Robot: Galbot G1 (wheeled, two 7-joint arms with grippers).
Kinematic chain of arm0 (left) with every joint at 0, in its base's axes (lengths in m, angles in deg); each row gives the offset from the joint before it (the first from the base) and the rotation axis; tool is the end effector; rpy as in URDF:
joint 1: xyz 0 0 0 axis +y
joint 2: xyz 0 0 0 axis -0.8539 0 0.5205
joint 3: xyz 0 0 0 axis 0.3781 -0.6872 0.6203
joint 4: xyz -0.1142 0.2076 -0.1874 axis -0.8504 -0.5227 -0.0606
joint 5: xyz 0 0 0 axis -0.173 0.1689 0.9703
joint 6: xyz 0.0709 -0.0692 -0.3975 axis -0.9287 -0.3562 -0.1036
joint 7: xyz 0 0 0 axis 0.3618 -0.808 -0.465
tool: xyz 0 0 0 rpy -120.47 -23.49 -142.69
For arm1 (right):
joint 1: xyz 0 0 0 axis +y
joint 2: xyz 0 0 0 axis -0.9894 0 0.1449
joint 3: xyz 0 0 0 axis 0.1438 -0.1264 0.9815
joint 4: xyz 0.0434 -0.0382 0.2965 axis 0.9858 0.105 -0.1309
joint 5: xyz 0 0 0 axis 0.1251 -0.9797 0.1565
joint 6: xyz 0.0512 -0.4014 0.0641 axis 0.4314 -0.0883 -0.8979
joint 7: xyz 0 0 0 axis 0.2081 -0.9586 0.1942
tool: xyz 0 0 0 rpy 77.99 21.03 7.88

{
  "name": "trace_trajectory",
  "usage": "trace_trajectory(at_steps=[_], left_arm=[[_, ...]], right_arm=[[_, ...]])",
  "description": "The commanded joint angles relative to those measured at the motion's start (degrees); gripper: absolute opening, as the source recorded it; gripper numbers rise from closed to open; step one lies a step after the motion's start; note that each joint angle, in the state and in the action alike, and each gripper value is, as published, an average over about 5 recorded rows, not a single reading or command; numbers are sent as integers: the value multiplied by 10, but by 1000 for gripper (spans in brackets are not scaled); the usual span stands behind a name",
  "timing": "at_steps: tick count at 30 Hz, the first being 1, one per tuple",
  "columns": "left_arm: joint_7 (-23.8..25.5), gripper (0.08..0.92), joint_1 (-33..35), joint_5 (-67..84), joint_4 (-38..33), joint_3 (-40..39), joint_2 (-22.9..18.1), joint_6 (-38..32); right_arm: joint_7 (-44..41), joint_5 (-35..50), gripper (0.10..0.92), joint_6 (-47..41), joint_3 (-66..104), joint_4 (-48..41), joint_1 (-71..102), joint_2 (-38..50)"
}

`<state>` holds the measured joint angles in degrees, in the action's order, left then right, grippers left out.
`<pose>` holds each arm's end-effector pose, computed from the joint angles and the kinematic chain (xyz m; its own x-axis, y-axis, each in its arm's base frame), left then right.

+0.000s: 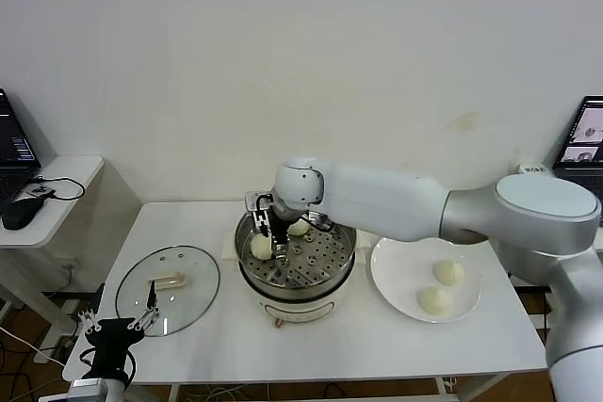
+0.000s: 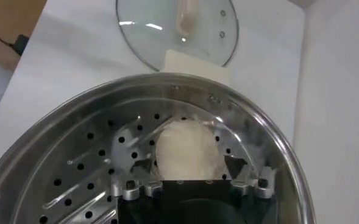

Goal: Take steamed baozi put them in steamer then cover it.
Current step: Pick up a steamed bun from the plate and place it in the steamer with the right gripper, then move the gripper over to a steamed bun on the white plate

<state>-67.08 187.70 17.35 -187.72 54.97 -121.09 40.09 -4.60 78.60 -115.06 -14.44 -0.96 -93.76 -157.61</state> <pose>0.2247 0.0851 -0.2609 -0.9816 -0.1876 0.0366 -0.1748 0.9584 0.2255 0.5091 0.2597 -0.0975 -0.2280 -0.3249 0.9179 -0.9009 -0.2873 -0.3255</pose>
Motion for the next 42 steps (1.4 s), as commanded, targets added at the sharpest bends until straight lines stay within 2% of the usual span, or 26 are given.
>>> trace_trajectory(at_steps=[1, 10, 20, 28, 42], left_arm=[[0, 823, 0, -1, -4, -3, 0, 1], [0, 823, 4, -6, -10, -10, -3, 1], [0, 823, 8, -11, -9, -10, -1, 2], [0, 823, 7, -15, 3, -10, -2, 2], [0, 823, 4, -17, 13, -9, -3, 4]], right_arm=[[-106, -64, 822, 84, 15, 39, -90, 107], [-171, -122, 823, 148, -5, 148, -137, 299], [-162, -253, 822, 178, 36, 206, 16, 460], [-154, -307, 823, 188, 111, 202, 139, 494], [-138, -347, 823, 191, 191, 158, 288, 462]])
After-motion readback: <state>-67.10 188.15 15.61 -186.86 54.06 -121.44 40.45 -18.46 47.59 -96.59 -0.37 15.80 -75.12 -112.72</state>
